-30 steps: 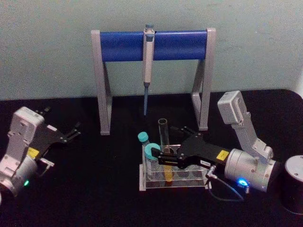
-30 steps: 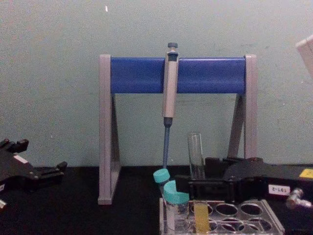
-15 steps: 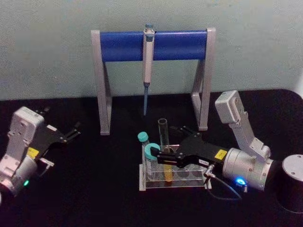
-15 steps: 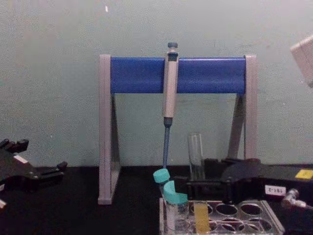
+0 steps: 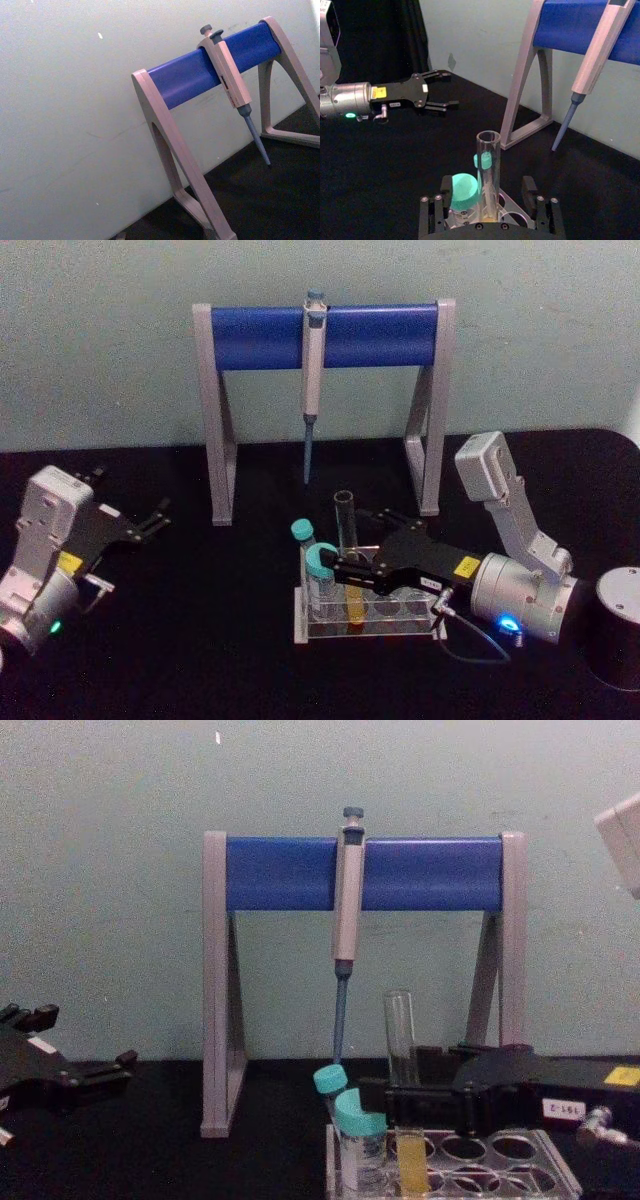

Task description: Pick up the test tube from the test tube rack, shake it, then place it back into the test tube rack.

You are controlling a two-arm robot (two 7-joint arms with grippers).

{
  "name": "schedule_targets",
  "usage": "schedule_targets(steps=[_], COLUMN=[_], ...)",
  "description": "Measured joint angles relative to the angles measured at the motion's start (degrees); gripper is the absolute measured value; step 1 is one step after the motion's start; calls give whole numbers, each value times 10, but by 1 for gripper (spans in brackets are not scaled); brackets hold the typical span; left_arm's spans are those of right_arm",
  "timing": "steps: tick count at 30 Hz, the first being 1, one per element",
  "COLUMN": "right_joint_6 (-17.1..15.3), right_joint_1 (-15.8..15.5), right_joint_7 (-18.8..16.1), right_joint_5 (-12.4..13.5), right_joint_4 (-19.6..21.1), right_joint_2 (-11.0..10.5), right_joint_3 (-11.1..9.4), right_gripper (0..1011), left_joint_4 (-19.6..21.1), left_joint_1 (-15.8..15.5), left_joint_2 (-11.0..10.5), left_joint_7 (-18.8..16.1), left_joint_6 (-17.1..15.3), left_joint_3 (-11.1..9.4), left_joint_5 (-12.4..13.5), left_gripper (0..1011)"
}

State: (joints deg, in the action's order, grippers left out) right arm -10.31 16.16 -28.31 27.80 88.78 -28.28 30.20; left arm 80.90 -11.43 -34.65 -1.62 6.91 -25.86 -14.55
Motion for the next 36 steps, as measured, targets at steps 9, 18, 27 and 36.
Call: schedule_targets(steps=[9,18,27,36], right_joint_6=[0,0,0,0], right_joint_1=[0,0,0,0], right_joint_7=[0,0,0,0], right_joint_5=[1,1,1,1], right_joint_4=[0,1,1,1], right_joint_2=[0,0,0,0], right_joint_3=[0,0,0,0], right_gripper=[646,339,221,222], left_joint_4=[0,0,0,0], left_joint_1=[0,0,0,0], left_joint_2=[0,0,0,0], left_joint_7=[0,0,0,0], left_joint_6=[0,0,0,0], left_joint_3=[0,0,0,0], left_joint_5=[0,0,0,0], left_gripper=[1001,1001,1001,1001])
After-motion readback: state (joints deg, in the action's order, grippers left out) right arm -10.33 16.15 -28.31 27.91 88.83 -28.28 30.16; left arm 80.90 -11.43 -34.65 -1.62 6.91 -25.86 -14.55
